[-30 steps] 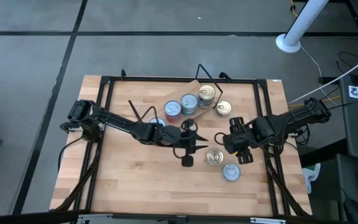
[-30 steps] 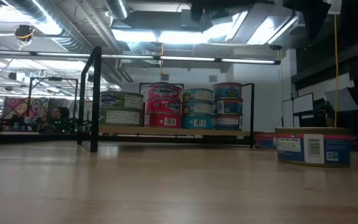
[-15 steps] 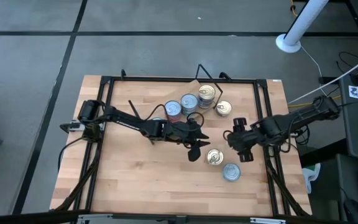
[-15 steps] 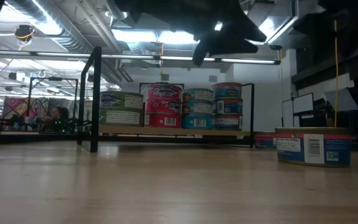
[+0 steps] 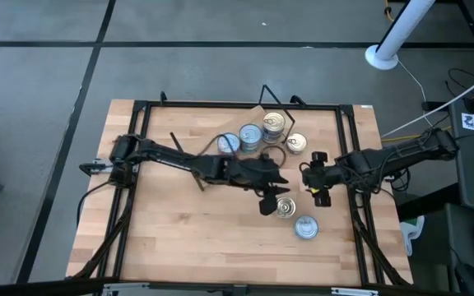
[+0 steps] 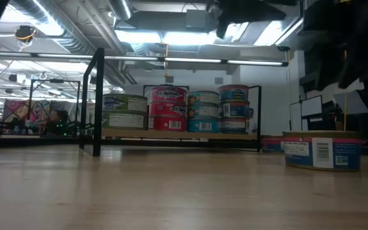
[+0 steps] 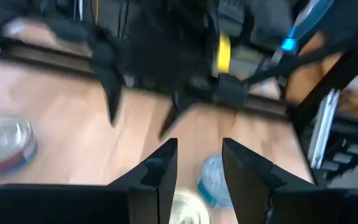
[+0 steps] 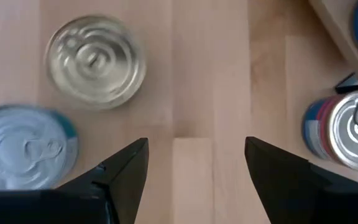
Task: Stack canned seafood by type on shelf
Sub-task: Stack the blue pink tuna can on top of the blue pink tuna cans on the shelf
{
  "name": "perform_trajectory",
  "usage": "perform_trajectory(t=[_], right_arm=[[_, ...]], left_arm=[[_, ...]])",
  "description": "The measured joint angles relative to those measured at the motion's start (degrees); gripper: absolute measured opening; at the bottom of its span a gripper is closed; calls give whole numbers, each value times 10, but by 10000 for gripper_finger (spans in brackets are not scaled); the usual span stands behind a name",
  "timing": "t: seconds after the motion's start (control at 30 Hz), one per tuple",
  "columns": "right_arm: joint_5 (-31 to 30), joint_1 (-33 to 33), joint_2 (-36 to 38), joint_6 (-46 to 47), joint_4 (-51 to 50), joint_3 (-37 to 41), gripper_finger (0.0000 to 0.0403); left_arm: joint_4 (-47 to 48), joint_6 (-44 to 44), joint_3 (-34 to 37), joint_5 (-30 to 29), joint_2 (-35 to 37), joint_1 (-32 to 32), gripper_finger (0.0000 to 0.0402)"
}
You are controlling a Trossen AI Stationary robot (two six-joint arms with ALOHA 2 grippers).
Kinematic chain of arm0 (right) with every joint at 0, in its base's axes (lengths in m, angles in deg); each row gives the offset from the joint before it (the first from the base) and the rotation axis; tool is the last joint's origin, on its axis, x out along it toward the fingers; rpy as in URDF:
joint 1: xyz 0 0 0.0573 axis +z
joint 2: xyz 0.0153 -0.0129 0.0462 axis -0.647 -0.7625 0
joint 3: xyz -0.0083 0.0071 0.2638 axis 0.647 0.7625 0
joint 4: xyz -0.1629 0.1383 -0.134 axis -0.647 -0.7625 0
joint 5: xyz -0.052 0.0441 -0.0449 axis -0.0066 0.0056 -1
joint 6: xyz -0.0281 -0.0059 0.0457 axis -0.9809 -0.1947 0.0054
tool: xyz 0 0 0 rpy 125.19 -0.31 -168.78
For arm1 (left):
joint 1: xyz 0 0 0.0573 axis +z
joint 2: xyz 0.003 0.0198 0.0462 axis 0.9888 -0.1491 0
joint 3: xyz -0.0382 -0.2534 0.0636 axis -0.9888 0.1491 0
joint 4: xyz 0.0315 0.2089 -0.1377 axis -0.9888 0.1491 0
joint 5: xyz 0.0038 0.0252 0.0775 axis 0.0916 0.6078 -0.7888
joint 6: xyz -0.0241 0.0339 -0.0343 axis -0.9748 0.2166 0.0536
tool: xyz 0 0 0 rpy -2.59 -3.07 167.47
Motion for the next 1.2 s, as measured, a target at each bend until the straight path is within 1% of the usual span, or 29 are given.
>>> perform_trajectory(t=[0.1,0.2,0.4,0.6,0.7,0.93,1.03,1.2], right_arm=[[5,-21,0,-9,8,1,266],[16,-35,0,-10,12,1,266],[29,-34,0,-10,22,1,266],[35,-34,-2,-10,46,1,266],[35,-34,-2,-10,55,1,266],[35,-34,-2,-10,78,1,266],[35,-34,-2,-11,80,1,266],[35,-34,-2,-12,80,1,266]], left_arm=[[71,-18,-45,1,-45,-1,121],[120,-49,-71,2,-85,0,121],[148,-107,-76,4,-131,2,121],[145,-142,-75,5,-153,2,121],[158,-161,-70,5,-155,4,121],[153,-212,-65,5,-161,12,120],[154,-227,-64,25,-173,11,120],[147,-242,-64,30,-175,11,120]])
